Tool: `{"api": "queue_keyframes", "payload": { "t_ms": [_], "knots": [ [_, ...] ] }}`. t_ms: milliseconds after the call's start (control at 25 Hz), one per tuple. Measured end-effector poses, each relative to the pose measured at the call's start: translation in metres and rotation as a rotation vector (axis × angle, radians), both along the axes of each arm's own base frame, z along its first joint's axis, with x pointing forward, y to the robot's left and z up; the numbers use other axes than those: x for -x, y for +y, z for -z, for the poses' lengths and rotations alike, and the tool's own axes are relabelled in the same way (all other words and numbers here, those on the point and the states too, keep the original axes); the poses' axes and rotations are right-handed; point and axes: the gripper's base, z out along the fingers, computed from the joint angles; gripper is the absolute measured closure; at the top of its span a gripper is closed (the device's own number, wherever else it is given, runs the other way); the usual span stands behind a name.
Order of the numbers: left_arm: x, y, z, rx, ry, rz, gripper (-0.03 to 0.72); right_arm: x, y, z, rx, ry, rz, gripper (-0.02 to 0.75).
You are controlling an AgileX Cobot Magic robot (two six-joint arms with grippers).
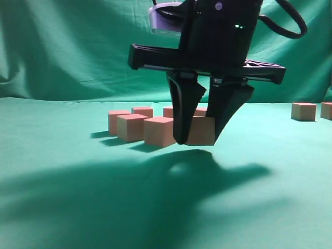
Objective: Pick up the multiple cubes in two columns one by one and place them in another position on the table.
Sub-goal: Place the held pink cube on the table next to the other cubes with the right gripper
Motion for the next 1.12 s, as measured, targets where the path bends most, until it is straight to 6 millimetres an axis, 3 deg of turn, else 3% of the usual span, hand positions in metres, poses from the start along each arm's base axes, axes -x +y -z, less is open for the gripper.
{"api": "queue_keyframes", "payload": {
  "t_ms": [1120],
  "knots": [
    [0.0,0.0,0.0,0.0,0.0,0.0,0.688,-0.0026,0.0022,0.0093,0.007,0.003,0.005,0.468]
  ]
}}
